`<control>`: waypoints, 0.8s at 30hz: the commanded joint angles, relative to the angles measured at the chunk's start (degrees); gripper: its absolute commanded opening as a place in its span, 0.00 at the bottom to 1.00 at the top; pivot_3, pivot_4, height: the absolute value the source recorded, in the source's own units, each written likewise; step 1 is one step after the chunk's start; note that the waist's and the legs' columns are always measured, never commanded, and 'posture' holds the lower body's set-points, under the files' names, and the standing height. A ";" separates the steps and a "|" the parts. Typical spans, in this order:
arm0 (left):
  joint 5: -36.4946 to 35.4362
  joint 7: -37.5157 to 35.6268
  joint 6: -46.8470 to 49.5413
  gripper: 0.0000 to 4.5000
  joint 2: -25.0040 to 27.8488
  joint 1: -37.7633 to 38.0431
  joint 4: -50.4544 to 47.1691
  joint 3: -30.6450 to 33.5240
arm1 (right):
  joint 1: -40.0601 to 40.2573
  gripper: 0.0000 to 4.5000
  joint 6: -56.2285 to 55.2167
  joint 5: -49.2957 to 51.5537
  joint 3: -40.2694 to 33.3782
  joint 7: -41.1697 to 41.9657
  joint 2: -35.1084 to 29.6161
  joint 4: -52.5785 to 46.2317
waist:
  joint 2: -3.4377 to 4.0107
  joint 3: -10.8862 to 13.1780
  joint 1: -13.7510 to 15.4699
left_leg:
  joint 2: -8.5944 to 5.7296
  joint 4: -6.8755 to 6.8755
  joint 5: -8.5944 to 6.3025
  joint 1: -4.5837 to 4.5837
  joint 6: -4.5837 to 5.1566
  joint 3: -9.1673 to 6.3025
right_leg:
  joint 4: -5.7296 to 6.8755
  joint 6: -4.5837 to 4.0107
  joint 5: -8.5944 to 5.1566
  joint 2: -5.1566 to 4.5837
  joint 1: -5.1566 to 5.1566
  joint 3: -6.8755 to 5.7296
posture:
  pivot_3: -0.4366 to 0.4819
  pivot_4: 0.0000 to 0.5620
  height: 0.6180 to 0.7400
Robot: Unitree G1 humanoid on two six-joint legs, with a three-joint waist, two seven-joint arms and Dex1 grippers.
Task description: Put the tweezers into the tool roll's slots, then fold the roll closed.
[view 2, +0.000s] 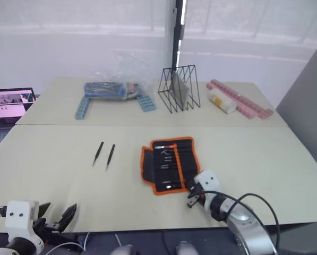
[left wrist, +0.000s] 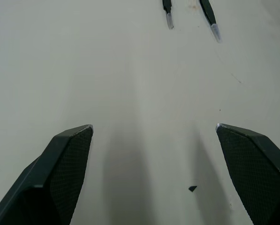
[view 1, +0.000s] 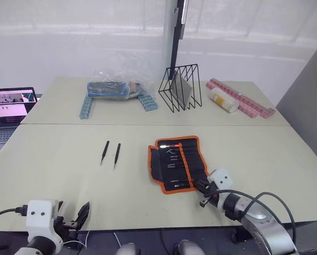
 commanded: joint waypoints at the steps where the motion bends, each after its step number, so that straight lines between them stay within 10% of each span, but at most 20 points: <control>1: -0.69 1.48 -0.99 0.99 1.22 -1.31 0.41 -0.96 | 1.08 0.00 1.29 -0.92 1.00 -0.22 0.02 3.05 | 0.00 0.00 0.00 | 0.00 -0.01 0.00 0.00 0.00 0.00 | 0.00 0.00 0.00 0.00 0.00 0.00 | 0.48 0.27 0.87; 24: 8.09 8.30 -2.61 0.99 11.90 -35.44 35.57 -19.31 | 1.25 0.00 1.50 -1.04 0.86 -2.97 1.97 2.03 | 0.31 -0.26 0.58 | 0.21 -0.08 0.04 0.09 -0.07 0.03 | 0.07 -0.28 0.28 -0.10 -0.10 -0.07 | 0.48 0.27 0.87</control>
